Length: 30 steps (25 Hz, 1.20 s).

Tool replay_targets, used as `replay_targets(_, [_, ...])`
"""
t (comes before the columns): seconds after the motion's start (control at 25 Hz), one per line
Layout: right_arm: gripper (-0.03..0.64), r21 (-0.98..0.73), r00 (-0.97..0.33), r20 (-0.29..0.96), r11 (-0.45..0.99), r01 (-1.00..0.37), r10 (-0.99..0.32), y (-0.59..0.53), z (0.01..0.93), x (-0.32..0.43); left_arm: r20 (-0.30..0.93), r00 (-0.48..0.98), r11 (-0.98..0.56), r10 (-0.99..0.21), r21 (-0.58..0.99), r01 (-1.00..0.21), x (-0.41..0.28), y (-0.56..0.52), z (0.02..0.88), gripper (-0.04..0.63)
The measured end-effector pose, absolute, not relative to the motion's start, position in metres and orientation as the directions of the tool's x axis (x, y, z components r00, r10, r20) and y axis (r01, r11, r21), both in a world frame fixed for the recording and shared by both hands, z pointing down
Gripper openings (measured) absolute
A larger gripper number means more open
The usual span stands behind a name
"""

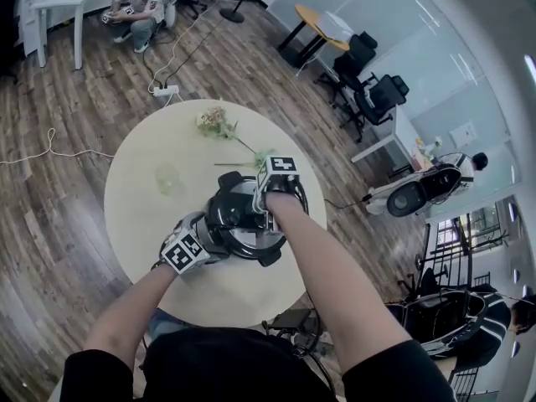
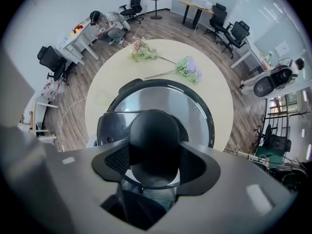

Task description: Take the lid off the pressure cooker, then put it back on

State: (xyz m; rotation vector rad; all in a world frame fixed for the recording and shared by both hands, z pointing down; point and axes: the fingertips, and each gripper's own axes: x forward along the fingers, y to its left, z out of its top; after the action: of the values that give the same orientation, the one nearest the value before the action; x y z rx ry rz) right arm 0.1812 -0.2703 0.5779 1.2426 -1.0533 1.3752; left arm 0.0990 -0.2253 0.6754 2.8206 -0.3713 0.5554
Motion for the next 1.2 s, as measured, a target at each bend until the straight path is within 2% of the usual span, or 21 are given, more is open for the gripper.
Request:
replay_targets(0.4, [0.287, -0.03, -0.053, 0.989, -0.165, -0.986, 0.137, -0.269, 0.586, 0.184, 0.383, 0.902, -0.94, -0.198, 0.189, -0.286, 0.098, -0.224, 0.668, 0.589])
replay_targets(1.0, [0.29, -0.053, -0.05, 0.994, 0.031, -0.998, 0.1, -0.276, 0.582, 0.184, 0.378, 0.905, -0.936, -0.193, 0.207, -0.286, 0.1, -0.227, 0.663, 0.575])
replay_targets(1.2, [0.302, -0.068, -0.049, 0.99, 0.137, -0.988, 0.136, -0.273, 0.582, 0.182, 0.377, 0.906, -0.934, -0.194, 0.211, -0.288, 0.1, -0.23, 0.662, 0.568])
